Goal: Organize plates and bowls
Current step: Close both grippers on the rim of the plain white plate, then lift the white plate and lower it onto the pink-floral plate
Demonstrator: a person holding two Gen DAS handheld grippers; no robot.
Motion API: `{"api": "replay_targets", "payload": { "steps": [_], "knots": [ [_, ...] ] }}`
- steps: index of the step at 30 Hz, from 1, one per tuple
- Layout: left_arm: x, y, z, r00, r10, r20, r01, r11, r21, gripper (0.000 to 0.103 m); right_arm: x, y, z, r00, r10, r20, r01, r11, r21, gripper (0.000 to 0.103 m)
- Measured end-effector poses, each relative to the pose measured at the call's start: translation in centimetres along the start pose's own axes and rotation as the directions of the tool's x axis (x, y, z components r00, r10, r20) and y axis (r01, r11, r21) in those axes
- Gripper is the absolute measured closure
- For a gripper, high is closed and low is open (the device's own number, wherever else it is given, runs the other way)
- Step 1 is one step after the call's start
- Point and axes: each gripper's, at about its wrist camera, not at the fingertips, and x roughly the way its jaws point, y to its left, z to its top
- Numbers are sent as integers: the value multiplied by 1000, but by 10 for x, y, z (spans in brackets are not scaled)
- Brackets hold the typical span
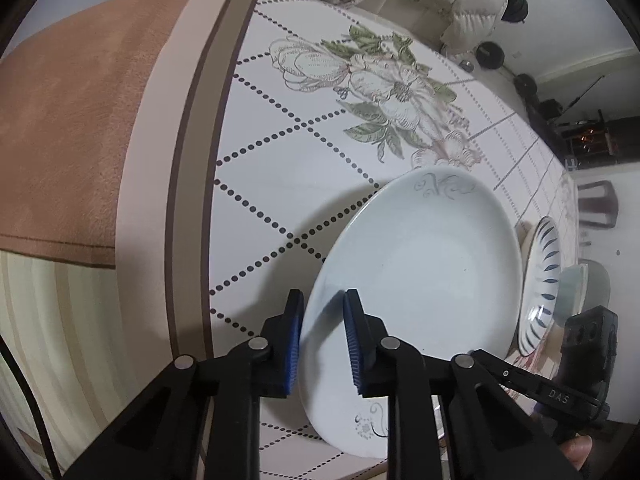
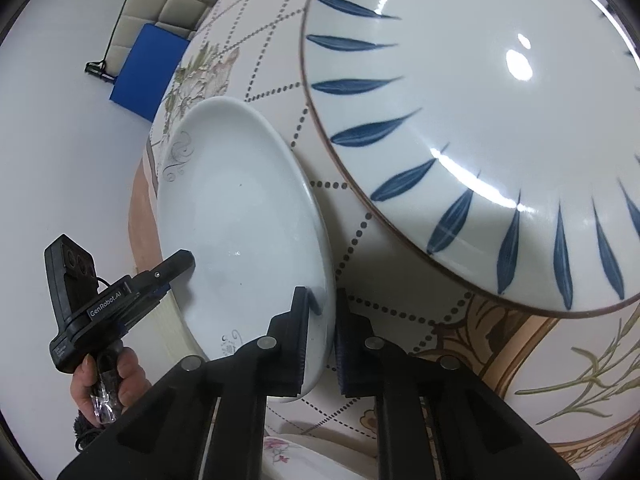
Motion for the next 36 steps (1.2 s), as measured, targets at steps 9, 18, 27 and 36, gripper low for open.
{"api": "replay_targets", "payload": {
  "steps": [9, 18, 27, 36],
  "knots": [
    [-9, 18, -27, 995, -102, 16, 103, 992, -78, 92, -20, -4, -5, 998, 61, 10, -60, 997, -37, 93],
    [7, 34, -37, 982, -191, 2, 188, 965, -183, 90, -19, -26, -24, 990, 139, -28, -138, 990, 20, 95],
    [-7, 8, -46, 991, -116, 65, 119, 992, -42, 94, -23, -25, -28, 994, 108, 14, -108, 994, -17, 94],
    [-22, 2, -62, 988, -103, 117, 105, 994, -11, 95, -34, -30, -44, 992, 110, 65, -105, 992, -72, 94]
  ]
}}
